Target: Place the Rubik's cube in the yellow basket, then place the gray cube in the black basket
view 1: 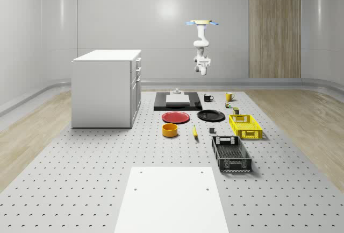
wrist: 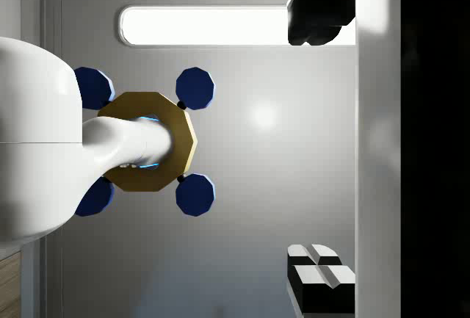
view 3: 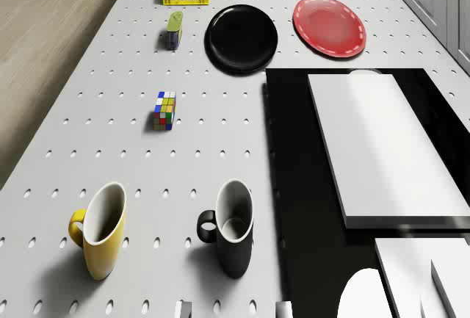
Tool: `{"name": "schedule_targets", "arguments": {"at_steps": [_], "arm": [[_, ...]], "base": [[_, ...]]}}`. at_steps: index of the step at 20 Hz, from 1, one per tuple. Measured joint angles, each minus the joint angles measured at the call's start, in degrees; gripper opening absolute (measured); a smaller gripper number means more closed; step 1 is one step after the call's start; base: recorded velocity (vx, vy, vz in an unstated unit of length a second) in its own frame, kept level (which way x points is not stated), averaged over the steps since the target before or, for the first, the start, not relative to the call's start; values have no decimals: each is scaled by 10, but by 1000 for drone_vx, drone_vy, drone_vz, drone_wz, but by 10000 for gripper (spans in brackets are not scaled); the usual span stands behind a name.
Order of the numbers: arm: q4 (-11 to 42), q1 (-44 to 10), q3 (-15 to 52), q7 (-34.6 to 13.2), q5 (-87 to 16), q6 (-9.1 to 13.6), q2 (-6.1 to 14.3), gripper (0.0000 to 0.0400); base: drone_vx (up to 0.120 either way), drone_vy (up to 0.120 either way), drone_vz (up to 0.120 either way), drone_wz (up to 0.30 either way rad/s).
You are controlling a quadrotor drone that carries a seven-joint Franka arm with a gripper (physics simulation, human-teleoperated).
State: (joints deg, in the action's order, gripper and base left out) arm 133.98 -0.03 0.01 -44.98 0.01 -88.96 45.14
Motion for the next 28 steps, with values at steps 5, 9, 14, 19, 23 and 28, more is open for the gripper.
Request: {"name": "schedule_targets", "arguments": {"at_steps": [5, 9, 14, 19, 23, 28], "arm": [[-61, -1, 1, 1, 0, 48, -11, 400], [-108, -2, 1, 1, 1, 77, -27, 400], [-148, -3, 2, 1, 1, 100, -42, 400], [-164, -3, 2, 2, 1, 108, -48, 400], [-168, -4, 2, 2, 1, 109, -49, 400], [-169, -4, 2, 2, 1, 109, -48, 400]], "base": [[0, 0, 0, 0], [0, 0, 0, 0], [0, 0, 0, 0], [0, 96, 0, 0], [0, 120, 0, 0], [0, 120, 0, 0]]}}
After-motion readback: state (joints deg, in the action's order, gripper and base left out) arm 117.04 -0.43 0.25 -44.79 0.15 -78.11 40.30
